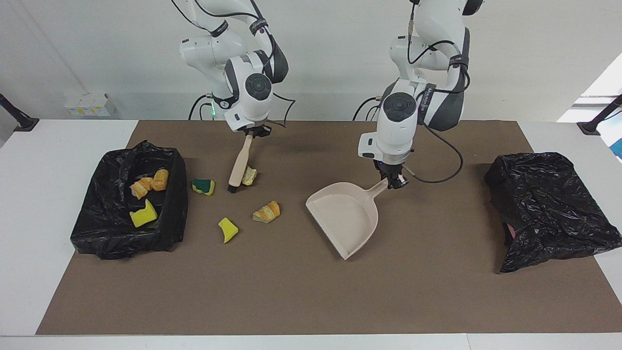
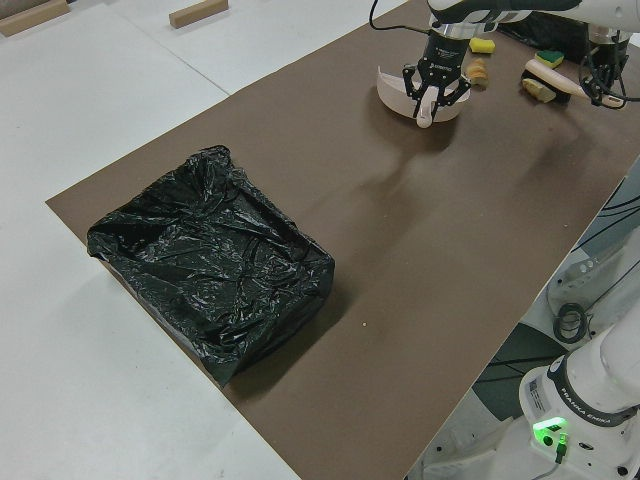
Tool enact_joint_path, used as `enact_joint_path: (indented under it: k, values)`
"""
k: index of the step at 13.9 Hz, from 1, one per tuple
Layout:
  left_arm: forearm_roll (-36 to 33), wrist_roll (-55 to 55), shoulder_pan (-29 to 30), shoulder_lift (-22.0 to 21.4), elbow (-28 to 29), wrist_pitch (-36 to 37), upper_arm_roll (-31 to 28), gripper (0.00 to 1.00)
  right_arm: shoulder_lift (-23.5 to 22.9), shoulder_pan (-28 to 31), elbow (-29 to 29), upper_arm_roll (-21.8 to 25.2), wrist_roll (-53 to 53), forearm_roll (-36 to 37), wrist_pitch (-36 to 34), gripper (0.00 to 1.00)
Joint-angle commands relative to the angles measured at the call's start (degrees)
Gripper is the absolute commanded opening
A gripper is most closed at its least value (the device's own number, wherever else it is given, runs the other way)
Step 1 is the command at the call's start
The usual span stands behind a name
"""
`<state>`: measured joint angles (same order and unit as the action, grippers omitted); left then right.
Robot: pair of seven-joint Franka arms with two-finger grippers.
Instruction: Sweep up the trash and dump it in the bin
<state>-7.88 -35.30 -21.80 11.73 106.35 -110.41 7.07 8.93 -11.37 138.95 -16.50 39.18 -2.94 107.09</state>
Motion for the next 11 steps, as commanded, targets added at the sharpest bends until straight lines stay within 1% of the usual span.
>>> enact_joint_path:
  k: [1, 3, 6, 7, 8, 10, 11]
  values:
    - [-1.18, -3.11, -2.36, -2.67, 3.07, 0.20, -0.48, 0.00, -4.61, -0.23, -6.31, -0.02, 0.11, -5.04, 0.22, 0.00]
    - [-1.18, -4.68, -3.68, -2.50, 4.30, -1.03, -0.48, 0.00, -6.46, 0.03, -8.77, 0.07, 0.11, -8.03, 0.57, 0.00]
    - [-1.26, -9.25, -5.17, -3.11, 5.35, -0.59, -0.56, 0.00, -7.35, 0.12, -9.40, 0.07, 0.11, -13.39, 2.15, 0.00]
    - [-1.52, -9.35, -5.53, -3.29, 5.79, -0.68, -0.48, 0.00, -8.31, -0.14, -9.57, -0.02, 0.02, -14.10, 3.03, 0.00]
    - [-2.48, -9.35, -7.18, -2.77, 5.88, -1.29, -0.56, 0.00, -9.10, -0.49, -9.84, -0.19, 0.02, -14.11, 3.99, 0.00]
    - [-2.76, -9.35, -7.55, -2.67, 6.06, -1.56, -0.48, 0.00, -12.26, -3.91, -12.11, -0.20, -0.68, -14.55, 4.35, 0.00]
    - [-2.76, -9.26, -7.73, -2.76, 6.15, -1.73, -0.48, 0.00, -12.45, -4.88, -12.38, -0.20, -1.03, -14.81, 4.79, 0.00]
